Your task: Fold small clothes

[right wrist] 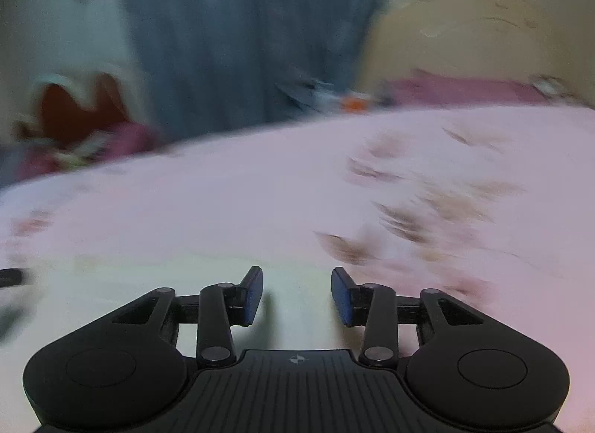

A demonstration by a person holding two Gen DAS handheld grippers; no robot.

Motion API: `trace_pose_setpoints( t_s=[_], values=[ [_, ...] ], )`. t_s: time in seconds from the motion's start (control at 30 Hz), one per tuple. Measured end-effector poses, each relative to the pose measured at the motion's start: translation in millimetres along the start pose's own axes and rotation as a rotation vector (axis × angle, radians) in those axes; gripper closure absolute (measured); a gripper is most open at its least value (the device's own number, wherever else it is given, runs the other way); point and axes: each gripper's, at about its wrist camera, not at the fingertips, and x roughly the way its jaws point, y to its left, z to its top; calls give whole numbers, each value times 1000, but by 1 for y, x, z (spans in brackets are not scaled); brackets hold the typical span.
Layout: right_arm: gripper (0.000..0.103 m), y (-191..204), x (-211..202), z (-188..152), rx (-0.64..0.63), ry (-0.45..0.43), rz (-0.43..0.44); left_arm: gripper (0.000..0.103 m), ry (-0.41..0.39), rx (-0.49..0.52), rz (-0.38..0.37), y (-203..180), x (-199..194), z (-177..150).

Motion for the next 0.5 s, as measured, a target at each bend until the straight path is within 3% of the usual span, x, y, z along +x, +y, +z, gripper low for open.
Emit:
trace_pose_setpoints(
  t_s=[0.1, 0.17, 0.2, 0.23, 0.27, 0.3, 0.33, 0.4, 0.47, 0.5],
  values=[
    [63, 49, 29, -10, -161, 89, 113, 56, 59, 162, -61, -48, 24, -9],
    [63, 69, 40, -20, -262, 103, 124, 41, 49, 243, -21, -56, 32, -17],
    [63, 67, 41, -21, -280, 95, 115, 38, 36, 252, 28, -51, 33, -19],
    [63, 55, 41, -19, -259, 77, 74, 31, 31, 234, 63, -39, 33, -20],
    [63, 43, 39, -16, -226, 58, -35, 29, 19, 190, 85, -23, 30, -20],
    [63, 25, 39, -14, -186, 52, -156, 29, 9, 134, 107, -6, 26, -20],
    [63, 2, 38, -12, -108, 54, -190, 32, 2, 90, 107, 6, 22, -21],
    [63, -16, 32, -10, -49, 68, -133, 34, -3, 58, 99, 13, 16, -18],
    [63, -7, 22, -7, -86, 54, -157, 37, -18, 68, 116, 0, 7, -15],
    [62, 0, 14, -6, -94, 36, -131, 37, -40, 79, 90, -10, -2, -14]
  ],
)
